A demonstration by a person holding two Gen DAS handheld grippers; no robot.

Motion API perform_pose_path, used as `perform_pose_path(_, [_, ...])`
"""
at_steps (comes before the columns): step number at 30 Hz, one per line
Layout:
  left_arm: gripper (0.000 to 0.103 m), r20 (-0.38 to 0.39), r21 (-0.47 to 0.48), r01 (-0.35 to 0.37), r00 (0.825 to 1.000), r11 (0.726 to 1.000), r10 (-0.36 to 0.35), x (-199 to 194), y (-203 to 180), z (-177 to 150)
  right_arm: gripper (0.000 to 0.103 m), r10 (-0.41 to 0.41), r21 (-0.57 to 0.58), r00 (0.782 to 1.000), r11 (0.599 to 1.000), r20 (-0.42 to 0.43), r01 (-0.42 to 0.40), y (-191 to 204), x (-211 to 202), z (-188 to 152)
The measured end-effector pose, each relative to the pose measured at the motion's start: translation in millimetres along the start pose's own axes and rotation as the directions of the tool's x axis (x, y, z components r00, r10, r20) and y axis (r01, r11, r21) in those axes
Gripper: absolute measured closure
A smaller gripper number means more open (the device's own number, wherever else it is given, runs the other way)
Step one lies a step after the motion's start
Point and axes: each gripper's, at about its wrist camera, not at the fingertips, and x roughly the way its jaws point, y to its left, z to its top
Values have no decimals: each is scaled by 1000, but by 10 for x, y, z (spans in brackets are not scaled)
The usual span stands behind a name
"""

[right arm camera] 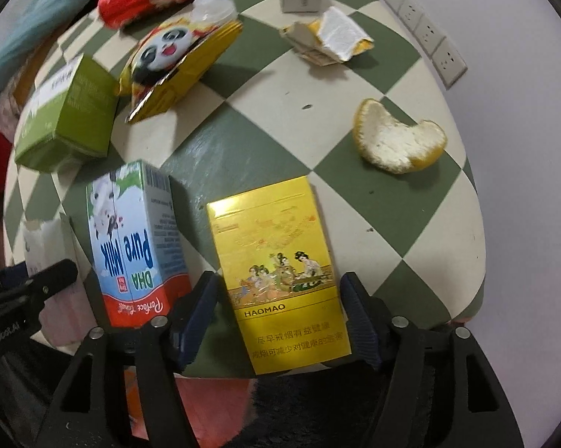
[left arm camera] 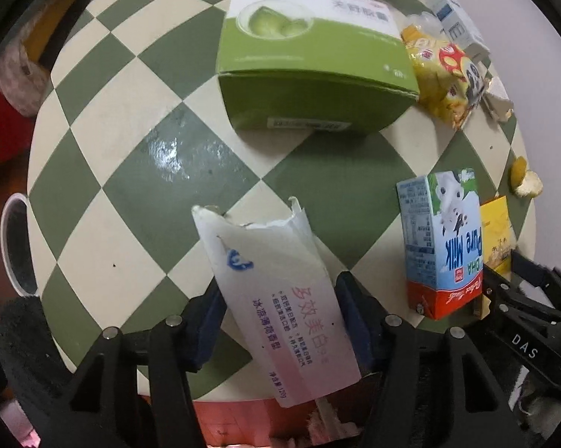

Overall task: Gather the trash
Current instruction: 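Grasp the white-pink tissue packet with the left gripper while the right grasps the yellow HAOMAO pack, then carry both held items over the white trash bin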

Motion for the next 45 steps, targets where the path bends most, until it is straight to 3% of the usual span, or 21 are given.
perform_pose_path(7, [49, 56, 17, -61, 997, 998, 60, 54, -177, -60, 30, -15, -30, 1000, 999, 11, 15, 99, -45, -98])
perform_pose_path(12, [52, 72, 12, -62, 996, 998, 61, 36, -246, 4, 30, -14, -38, 998, 999, 55, 16, 147, -61, -97])
perform_pose_path(15, [52, 85, 26, -73, 994, 997, 71, 21, -202, 12, 36, -11, -48, 997, 999, 75, 15, 137, -83, -154])
perform_pose_path(16, [53, 96, 34, -80, 992, 996, 76, 2, -207, -2, 43, -15, -51, 997, 999, 82, 19, 152, -107, -176])
perform_pose_path(21, [53, 167, 64, -111, 981, 992, 99, -215, -271, -57, 43, -24, -48, 995, 998, 96, 29, 166, -138, -169])
perform_pose_path(29, [53, 328, 75, -140, 938, 987, 109, -845, -268, -103, 43, -10, -3, 974, 1000, 226, 11, 213, -630, -138])
perform_pose_path(35, [53, 429, 47, -125, 899, 991, 93, -1302, -76, 41, 43, 28, 9, 940, 999, 341, -33, 252, -1101, 39])
perform_pose_path(41, [53, 497, -26, -90, 863, 996, 91, -1674, 468, 254, 43, 104, -12, 898, 994, 428, -109, 501, -1587, 296])
perform_pose_path(45, [53, 531, -102, -84, 838, 991, 125, -1928, 1003, 302, 43, 186, -81, 871, 983, 454, -168, 955, -1856, 513])
